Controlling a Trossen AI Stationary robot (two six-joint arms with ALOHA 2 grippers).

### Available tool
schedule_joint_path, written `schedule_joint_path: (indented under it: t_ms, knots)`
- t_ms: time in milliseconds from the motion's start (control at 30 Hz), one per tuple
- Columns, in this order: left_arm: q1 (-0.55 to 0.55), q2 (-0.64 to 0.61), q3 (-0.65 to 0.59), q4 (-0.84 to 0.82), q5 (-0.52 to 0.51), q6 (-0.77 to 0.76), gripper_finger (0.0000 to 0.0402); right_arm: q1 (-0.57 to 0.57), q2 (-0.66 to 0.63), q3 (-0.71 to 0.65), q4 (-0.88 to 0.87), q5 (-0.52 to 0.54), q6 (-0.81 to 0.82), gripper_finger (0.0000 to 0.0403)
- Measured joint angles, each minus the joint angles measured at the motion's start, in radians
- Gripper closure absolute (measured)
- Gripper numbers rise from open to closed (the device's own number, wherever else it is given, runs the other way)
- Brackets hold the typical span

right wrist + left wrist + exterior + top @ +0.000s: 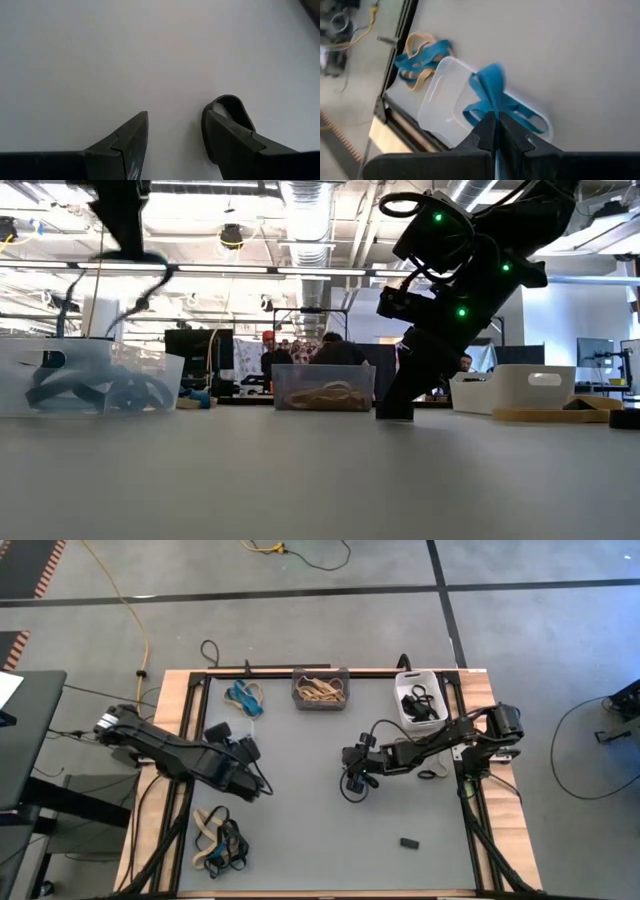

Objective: Sort rubber bands into baskets
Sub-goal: Put the blue rubber band into the transparent bin

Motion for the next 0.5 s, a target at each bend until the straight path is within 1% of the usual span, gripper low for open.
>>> schedule_joint_path:
  t_ms: [133, 267, 500]
  knots:
    - [0.028, -0.003, -0.089, 0.0, 0.002, -0.029, 0.0402, 0.0, 0.0, 0.0, -0.004, 0.0, 0.007, 0.0177]
    - [0.058, -0.002, -0.189, 0.06, 0.015, -0.031, 0.0401, 0.0, 0.0, 0.0, -0.003, 0.0, 0.008, 0.0177]
    - [0.11, -0.002, -0.321, 0.244, 0.042, 0.034, 0.0401, 0.0, 0.0, 0.0, -0.003, 0.0, 0.008, 0.0177]
